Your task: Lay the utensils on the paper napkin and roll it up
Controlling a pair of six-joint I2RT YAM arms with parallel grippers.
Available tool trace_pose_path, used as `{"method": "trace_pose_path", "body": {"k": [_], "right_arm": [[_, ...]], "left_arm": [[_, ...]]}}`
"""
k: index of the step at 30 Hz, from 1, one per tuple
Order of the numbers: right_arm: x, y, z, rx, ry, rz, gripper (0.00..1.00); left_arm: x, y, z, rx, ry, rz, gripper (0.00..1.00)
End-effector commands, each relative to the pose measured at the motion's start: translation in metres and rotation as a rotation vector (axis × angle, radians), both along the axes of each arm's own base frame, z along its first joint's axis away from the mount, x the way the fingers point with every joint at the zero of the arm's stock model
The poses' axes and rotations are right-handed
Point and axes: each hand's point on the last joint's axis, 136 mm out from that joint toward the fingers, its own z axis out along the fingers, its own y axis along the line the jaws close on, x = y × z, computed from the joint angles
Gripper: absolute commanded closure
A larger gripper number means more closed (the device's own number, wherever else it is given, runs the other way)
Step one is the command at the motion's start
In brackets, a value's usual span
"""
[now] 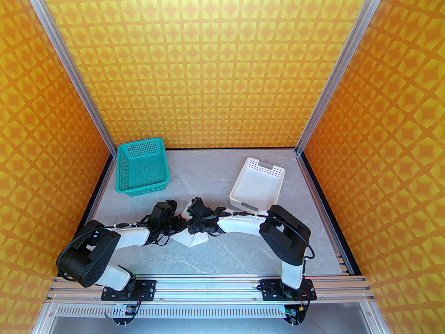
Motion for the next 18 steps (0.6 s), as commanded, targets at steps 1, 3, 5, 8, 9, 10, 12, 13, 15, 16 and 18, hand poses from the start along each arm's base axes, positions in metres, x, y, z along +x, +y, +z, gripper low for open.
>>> {"method": "trace_pose_path", "body": {"k": [1, 3, 5, 8, 9, 10, 12, 13, 15, 16, 18], "right_arm": [[0.0, -0.002, -0.004, -0.058, -0.008, 0.017, 0.27], [-0.001, -0.003, -0.009, -0.074, 0.0, 0.018, 0.27], [-0.003, -0.003, -0.015, -0.086, 0.02, 0.021, 0.27], [-0.006, -0.006, -0.022, -0.104, 0.042, 0.014, 0.27], [-0.006, -0.007, -0.023, -0.113, 0.045, 0.01, 0.28], [-0.006, -0.009, -0.025, -0.123, 0.047, 0.008, 0.28], [-0.006, -0.012, -0.027, -0.144, 0.054, 0.001, 0.28], [-0.007, -0.014, -0.028, -0.157, 0.059, -0.003, 0.28], [-0.008, -0.019, -0.031, -0.185, 0.068, -0.013, 0.28], [-0.009, -0.022, -0.032, -0.201, 0.072, -0.019, 0.29], [-0.009, -0.025, -0.035, -0.209, 0.081, -0.025, 0.3]], "left_arm": [[-0.025, 0.016, -0.03, 0.059, 0.127, 0.015, 1.0], [-0.025, 0.016, -0.03, 0.06, 0.129, 0.017, 1.0], [-0.025, 0.017, -0.031, 0.061, 0.132, 0.019, 1.0], [-0.025, 0.018, -0.031, 0.063, 0.131, 0.019, 1.0], [-0.025, 0.018, -0.032, 0.064, 0.132, 0.017, 1.0], [-0.026, 0.018, -0.032, 0.065, 0.135, 0.018, 1.0], [-0.026, 0.019, -0.033, 0.066, 0.134, 0.018, 1.0], [-0.026, 0.019, -0.033, 0.068, 0.135, 0.017, 1.0], [-0.026, 0.019, -0.033, 0.071, 0.137, 0.015, 1.0], [-0.026, 0.019, -0.033, 0.07, 0.136, 0.015, 1.0], [-0.026, 0.019, -0.033, 0.071, 0.136, 0.014, 1.0]]}}
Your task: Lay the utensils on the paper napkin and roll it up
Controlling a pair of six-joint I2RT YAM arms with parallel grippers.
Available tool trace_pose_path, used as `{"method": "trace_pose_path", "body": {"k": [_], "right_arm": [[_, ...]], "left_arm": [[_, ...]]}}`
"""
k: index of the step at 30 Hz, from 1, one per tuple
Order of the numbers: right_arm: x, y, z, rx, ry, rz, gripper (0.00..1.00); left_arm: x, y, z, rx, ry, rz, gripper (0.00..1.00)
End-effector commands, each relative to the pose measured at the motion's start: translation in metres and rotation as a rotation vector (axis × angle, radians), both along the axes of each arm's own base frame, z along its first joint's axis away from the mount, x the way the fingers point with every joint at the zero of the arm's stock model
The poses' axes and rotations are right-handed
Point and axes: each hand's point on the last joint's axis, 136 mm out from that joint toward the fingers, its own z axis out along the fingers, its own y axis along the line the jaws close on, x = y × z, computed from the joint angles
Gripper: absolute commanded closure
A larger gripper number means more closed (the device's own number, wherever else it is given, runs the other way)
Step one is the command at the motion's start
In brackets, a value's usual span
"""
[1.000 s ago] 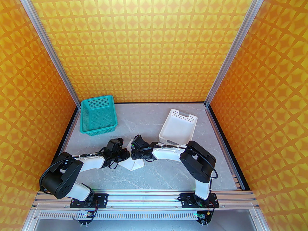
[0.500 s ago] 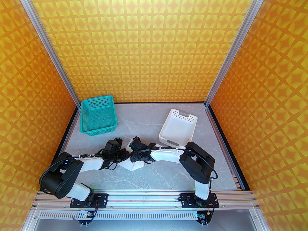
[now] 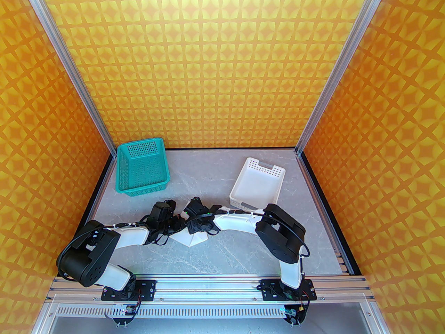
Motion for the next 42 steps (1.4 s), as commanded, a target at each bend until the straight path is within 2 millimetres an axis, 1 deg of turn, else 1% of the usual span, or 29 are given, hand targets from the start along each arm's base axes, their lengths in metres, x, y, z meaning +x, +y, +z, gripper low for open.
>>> {"method": "trace_pose_path", "body": {"k": [1, 3, 6, 11, 17, 20, 23, 25, 30, 32, 34, 38, 42], "right_arm": [[-0.013, -0.023, -0.031, -0.132, 0.068, -0.015, 0.3], [-0.014, -0.027, -0.034, -0.146, 0.081, -0.02, 0.31], [-0.012, -0.032, -0.033, -0.145, 0.083, -0.039, 0.34], [-0.007, -0.036, -0.026, -0.146, 0.071, -0.048, 0.37], [-0.006, -0.04, -0.023, -0.147, 0.071, -0.052, 0.42], [-0.006, -0.042, -0.021, -0.158, 0.065, -0.043, 0.43], [-0.006, -0.039, -0.014, -0.141, 0.06, -0.021, 0.42], [-0.008, -0.032, -0.008, -0.104, 0.062, 0.01, 0.4], [-0.009, -0.01, 0.017, 0.042, 0.075, 0.056, 0.31], [-0.006, -0.005, 0.025, 0.082, 0.074, 0.055, 0.29], [0.0, -0.005, 0.03, 0.098, 0.066, 0.047, 0.27], [0.011, -0.005, 0.03, 0.121, 0.059, 0.033, 0.22], [0.021, -0.006, 0.023, 0.079, 0.042, 0.019, 0.22]], "left_arm": [[-0.029, 0.016, -0.033, 0.076, 0.135, 0.003, 1.0], [-0.029, 0.016, -0.034, 0.078, 0.136, 0.002, 1.0], [-0.029, 0.017, -0.034, 0.081, 0.137, 0.0, 1.0], [-0.029, 0.017, -0.035, 0.088, 0.142, -0.006, 1.0], [-0.03, 0.018, -0.036, 0.102, 0.145, -0.008, 1.0], [-0.029, 0.019, -0.036, 0.107, 0.144, -0.008, 1.0], [-0.029, 0.019, -0.036, 0.116, 0.145, -0.012, 1.0], [-0.028, 0.019, -0.035, 0.116, 0.143, -0.014, 1.0], [-0.026, 0.018, -0.033, 0.115, 0.138, -0.015, 1.0], [-0.025, 0.018, -0.033, 0.115, 0.137, -0.015, 1.0], [-0.025, 0.017, -0.032, 0.114, 0.136, -0.015, 1.0], [-0.024, 0.017, -0.031, 0.114, 0.135, -0.015, 1.0], [-0.024, 0.017, -0.031, 0.114, 0.134, -0.016, 1.0]]}}
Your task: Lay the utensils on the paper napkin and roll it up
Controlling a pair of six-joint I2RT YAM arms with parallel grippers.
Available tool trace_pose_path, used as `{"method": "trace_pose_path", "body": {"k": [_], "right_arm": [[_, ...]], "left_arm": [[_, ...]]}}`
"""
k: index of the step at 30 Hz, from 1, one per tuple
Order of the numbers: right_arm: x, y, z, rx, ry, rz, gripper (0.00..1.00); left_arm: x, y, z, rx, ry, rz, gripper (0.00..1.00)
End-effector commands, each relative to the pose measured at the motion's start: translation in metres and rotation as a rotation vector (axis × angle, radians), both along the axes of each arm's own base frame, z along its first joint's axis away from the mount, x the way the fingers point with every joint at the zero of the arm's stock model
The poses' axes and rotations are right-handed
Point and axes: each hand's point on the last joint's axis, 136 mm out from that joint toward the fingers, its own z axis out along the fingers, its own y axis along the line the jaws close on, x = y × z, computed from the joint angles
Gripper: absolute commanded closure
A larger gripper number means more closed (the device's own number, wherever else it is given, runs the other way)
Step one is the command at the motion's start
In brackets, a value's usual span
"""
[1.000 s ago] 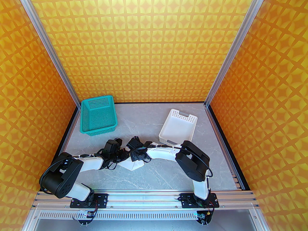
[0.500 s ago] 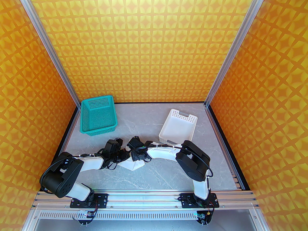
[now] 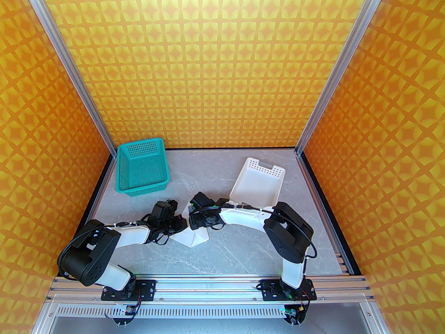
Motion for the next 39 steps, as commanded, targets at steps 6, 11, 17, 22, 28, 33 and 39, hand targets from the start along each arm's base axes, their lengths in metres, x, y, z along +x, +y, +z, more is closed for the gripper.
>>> {"method": "trace_pose_path", "body": {"k": [6, 11, 17, 22, 28, 33, 39], "right_arm": [[0.014, 0.014, -0.01, -0.008, -0.018, 0.01, 0.22], [0.016, 0.013, -0.021, -0.034, -0.007, 0.009, 0.22], [0.014, -0.002, -0.038, -0.129, 0.004, 0.004, 0.24], [0.013, -0.024, -0.043, -0.192, 0.012, -0.019, 0.29], [0.015, -0.042, -0.042, -0.253, 0.005, -0.025, 0.31], [0.016, -0.05, -0.041, -0.29, -0.002, -0.019, 0.34], [0.015, -0.057, -0.04, -0.312, -0.006, -0.011, 0.39]], "left_arm": [[-0.021, 0.02, -0.029, 0.11, 0.113, 0.014, 1.0], [-0.021, 0.02, -0.029, 0.11, 0.113, 0.013, 1.0], [-0.022, 0.021, -0.03, 0.113, 0.116, 0.015, 1.0], [-0.023, 0.023, -0.032, 0.121, 0.119, 0.022, 1.0], [-0.025, 0.025, -0.034, 0.128, 0.126, 0.024, 1.0], [-0.025, 0.025, -0.034, 0.128, 0.124, 0.025, 1.0], [-0.025, 0.025, -0.034, 0.13, 0.125, 0.027, 1.0]]}}
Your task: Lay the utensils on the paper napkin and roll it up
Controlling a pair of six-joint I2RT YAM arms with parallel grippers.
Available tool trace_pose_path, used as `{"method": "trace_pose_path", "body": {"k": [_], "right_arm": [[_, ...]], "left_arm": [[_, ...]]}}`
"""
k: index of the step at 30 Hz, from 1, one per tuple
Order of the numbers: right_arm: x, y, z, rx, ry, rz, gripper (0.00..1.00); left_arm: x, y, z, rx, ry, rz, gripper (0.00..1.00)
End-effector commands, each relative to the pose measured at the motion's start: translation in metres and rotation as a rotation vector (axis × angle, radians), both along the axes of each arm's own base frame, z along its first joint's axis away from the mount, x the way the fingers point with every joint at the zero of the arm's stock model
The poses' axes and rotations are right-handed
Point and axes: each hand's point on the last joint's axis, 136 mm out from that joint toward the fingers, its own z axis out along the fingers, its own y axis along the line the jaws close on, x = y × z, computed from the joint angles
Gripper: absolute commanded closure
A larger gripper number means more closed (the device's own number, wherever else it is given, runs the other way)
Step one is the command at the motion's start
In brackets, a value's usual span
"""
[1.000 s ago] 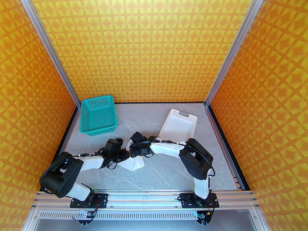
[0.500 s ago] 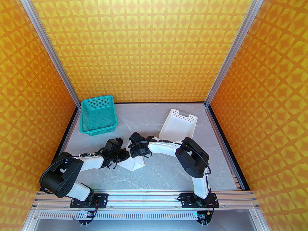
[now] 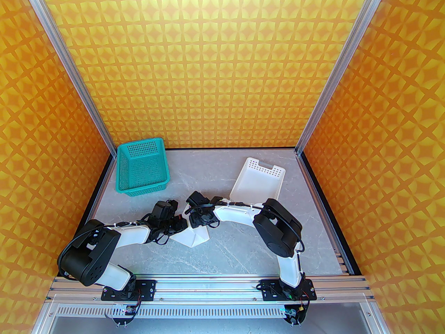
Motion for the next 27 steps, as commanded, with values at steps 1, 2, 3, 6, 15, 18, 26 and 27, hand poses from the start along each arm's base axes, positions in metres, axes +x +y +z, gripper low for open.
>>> {"method": "trace_pose_path", "body": {"k": [1, 2, 3, 6, 15, 18, 26, 27], "right_arm": [[0.001, -0.057, -0.019, -0.213, 0.007, -0.043, 0.39], [0.0, -0.057, -0.019, -0.215, 0.007, -0.041, 0.4], [0.0, -0.057, -0.018, -0.213, 0.007, -0.04, 0.41], [0.0, -0.056, -0.017, -0.206, 0.005, -0.034, 0.42], [0.001, -0.025, 0.009, -0.03, 0.016, -0.011, 0.33], [0.004, -0.015, 0.031, 0.071, 0.013, -0.013, 0.29], [-0.009, -0.024, 0.068, 0.253, 0.029, -0.012, 0.24], [-0.012, -0.026, 0.069, 0.269, 0.036, -0.011, 0.27]], "left_arm": [[-0.025, 0.026, -0.034, 0.127, 0.123, 0.032, 1.0], [-0.024, 0.026, -0.034, 0.126, 0.121, 0.032, 1.0], [-0.025, 0.026, -0.034, 0.127, 0.124, 0.032, 1.0], [-0.024, 0.026, -0.034, 0.127, 0.12, 0.031, 1.0], [-0.023, 0.025, -0.034, 0.129, 0.12, 0.029, 1.0], [-0.023, 0.025, -0.034, 0.129, 0.12, 0.026, 1.0], [-0.022, 0.024, -0.032, 0.127, 0.115, 0.026, 1.0], [-0.022, 0.024, -0.032, 0.127, 0.114, 0.026, 1.0]]}}
